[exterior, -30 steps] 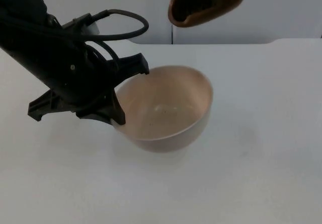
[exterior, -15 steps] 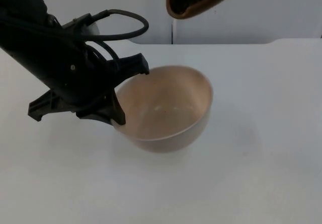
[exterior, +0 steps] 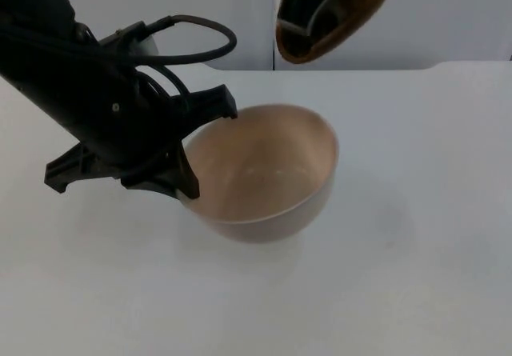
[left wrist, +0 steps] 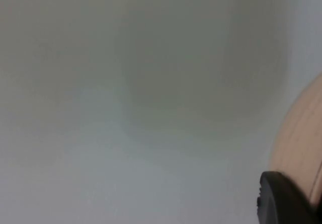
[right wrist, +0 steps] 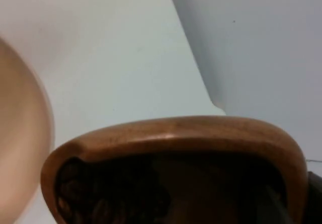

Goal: Pick up the bowl with the left hand and pour the coffee beans from the cup into the bowl with the right hand.

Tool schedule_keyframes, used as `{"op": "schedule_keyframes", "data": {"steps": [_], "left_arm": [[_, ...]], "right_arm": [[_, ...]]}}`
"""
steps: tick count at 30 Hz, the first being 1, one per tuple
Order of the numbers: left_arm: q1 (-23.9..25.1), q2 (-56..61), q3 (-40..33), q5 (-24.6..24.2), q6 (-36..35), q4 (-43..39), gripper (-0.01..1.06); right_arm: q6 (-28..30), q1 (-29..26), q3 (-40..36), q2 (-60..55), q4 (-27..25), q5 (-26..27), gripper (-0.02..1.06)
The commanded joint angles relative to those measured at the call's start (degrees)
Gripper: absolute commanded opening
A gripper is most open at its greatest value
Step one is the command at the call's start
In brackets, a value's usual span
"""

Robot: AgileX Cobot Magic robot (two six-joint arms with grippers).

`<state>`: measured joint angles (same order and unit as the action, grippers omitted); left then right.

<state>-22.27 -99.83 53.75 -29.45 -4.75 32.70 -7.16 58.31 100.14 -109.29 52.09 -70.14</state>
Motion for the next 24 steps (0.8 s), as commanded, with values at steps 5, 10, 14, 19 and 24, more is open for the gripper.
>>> {"op": "schedule_keyframes", "data": {"steps": [5, 10, 14, 19, 24], "left_arm": [[-0.3, 0.1, 0.3, 0.0, -0.1, 1.2, 0.0], [-0.3, 0.1, 0.3, -0.2, -0.1, 1.2, 0.0], [-0.3, 0.1, 0.3, -0.3, -0.1, 1.2, 0.0], [-0.3, 0.1, 0.3, -0.3, -0.1, 1.3, 0.0], [-0.3, 0.1, 0.3, -0.3, -0.1, 1.3, 0.0]], "right_arm": [[-1.0, 2.4, 0.0, 0.5, 7.4, 0.2, 0.0], [-0.9, 4.1, 0.0, 0.5, 11.7, 0.2, 0.0], [-0.1, 4.9, -0.1, 0.5, 13.6, 0.2, 0.0], [1.7, 5.8, -0.1, 0.5, 17.1, 0.2, 0.0], [3.1, 6.4, -0.1, 0.5, 19.6, 0.2, 0.0]]}}
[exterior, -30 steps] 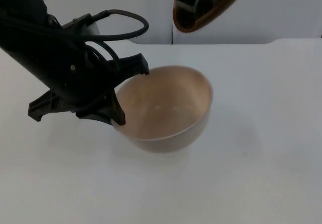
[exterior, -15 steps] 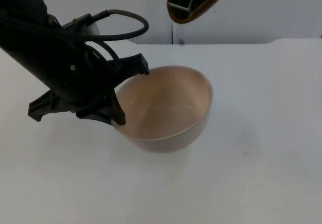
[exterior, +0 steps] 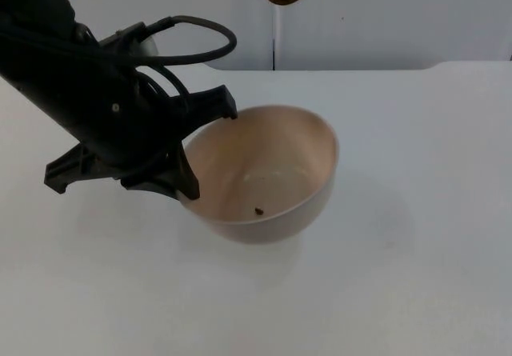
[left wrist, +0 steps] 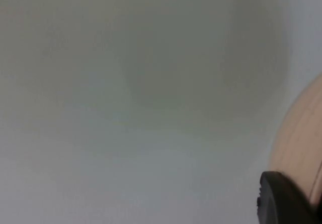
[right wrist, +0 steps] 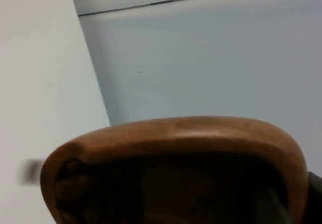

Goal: Pick up the bowl with the left hand and pour the coffee beans from the cup into the bowl with the right hand.

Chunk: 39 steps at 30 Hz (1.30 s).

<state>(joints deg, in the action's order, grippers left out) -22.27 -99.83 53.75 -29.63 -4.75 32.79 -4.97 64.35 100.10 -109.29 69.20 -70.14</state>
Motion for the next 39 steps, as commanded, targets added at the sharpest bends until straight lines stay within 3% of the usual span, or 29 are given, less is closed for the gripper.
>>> {"op": "schedule_keyframes", "data": {"steps": [1, 12, 15, 17, 24, 39], "left_arm": [[-0.3, 0.1, 0.3, -0.1, -0.1, 1.2, 0.0], [-0.3, 0.1, 0.3, -0.1, -0.1, 1.2, 0.0], [-0.3, 0.1, 0.3, -0.1, -0.1, 1.2, 0.0], [-0.3, 0.1, 0.3, -0.1, -0.1, 1.2, 0.0], [-0.3, 0.1, 0.3, -0.1, -0.1, 1.3, 0.0], [-0.3, 0.1, 0.3, -0.4, -0.1, 1.4, 0.0]], "right_arm": [[0.9, 0.3, 0.0, 0.5, 2.5, 0.2, 0.0], [3.4, 0.5, 0.0, 0.5, 3.0, 0.2, 0.0], [3.4, 1.8, -2.1, 0.5, 7.6, 0.2, 0.0], [3.4, 2.1, -2.9, 0.5, 8.1, 0.2, 0.0], [0.5, 2.2, -7.5, 0.5, 10.2, 0.2, 0.0], [-3.4, 2.2, -7.6, 0.5, 10.0, 0.2, 0.0]]}}
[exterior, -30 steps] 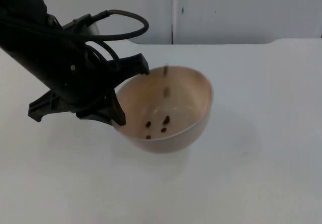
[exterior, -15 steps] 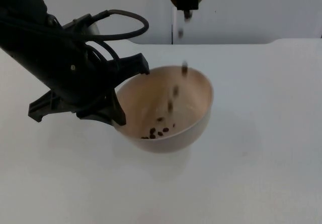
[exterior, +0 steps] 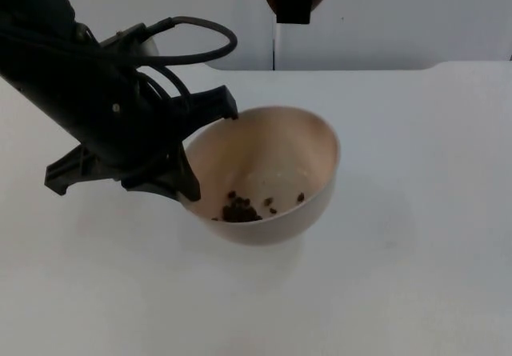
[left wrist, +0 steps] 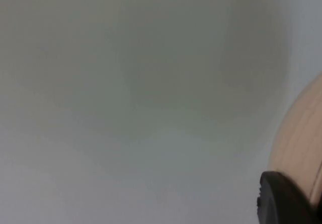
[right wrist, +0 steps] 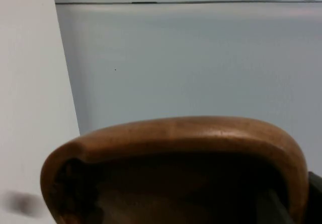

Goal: Pick up the bowl with the left hand and pour the coffee beans from the cup into the bowl with the right hand.

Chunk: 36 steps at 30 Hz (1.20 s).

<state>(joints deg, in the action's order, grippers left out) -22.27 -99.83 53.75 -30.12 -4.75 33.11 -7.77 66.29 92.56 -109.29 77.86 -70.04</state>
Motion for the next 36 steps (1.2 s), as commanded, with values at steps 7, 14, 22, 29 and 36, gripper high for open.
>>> {"op": "schedule_keyframes", "data": {"steps": [7, 14, 22, 29, 36], "left_arm": [[-0.3, 0.1, 0.3, 0.1, -0.1, 0.9, 0.0], [-0.3, 0.1, 0.3, 0.1, -0.1, 0.9, 0.0], [-0.3, 0.1, 0.3, -0.2, -0.1, 0.9, 0.0], [-0.3, 0.1, 0.3, -0.6, -0.1, 0.9, 0.0], [-0.3, 0.1, 0.3, -0.6, -0.1, 0.9, 0.0]], "right_arm": [[-0.8, 0.2, -0.1, 0.5, 0.0, 0.1, 0.0], [-3.3, 0.1, -0.1, 1.1, -3.6, 0.1, 0.0], [-3.3, 0.0, 1.0, 2.3, -7.0, 0.1, 0.0], [-1.4, -2.7, 4.8, 2.4, -15.6, 0.1, 0.0], [1.8, -6.8, 7.3, 3.5, -26.6, 0.1, 0.0]]}}
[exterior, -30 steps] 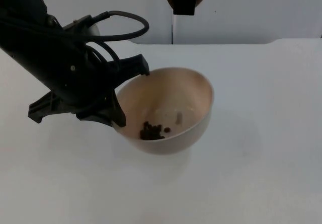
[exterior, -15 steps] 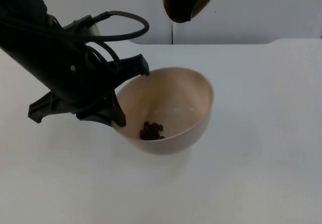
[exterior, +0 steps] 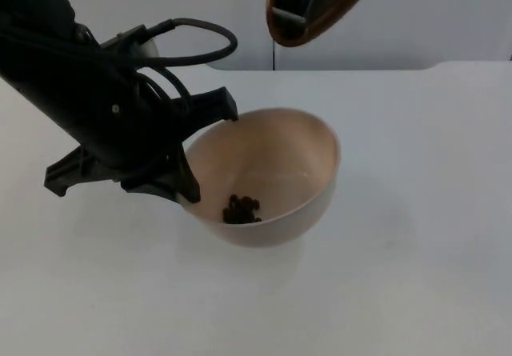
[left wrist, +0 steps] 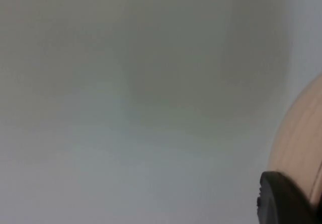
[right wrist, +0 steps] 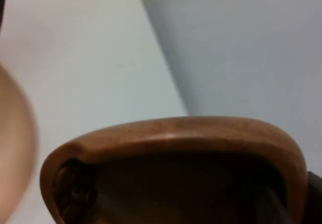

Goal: Pick up the bowl with the left hand and pour the coffee beans from the cup into the bowl with the right hand.

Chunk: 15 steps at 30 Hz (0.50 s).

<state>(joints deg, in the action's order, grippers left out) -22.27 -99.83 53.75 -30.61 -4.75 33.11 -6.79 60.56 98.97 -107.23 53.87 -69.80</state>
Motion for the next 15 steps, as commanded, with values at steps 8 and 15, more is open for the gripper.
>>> {"op": "schedule_keyframes", "data": {"steps": [8, 15], "left_arm": [[-0.3, 0.1, 0.3, 0.3, -0.1, 0.9, 0.0], [-0.3, 0.1, 0.3, 0.3, -0.1, 0.5, 0.0]], "right_arm": [[2.6, -7.0, 1.0, 4.2, -16.4, -0.2, 0.0], [6.3, -14.5, 1.0, 4.2, -34.9, -0.2, 0.0]]}}
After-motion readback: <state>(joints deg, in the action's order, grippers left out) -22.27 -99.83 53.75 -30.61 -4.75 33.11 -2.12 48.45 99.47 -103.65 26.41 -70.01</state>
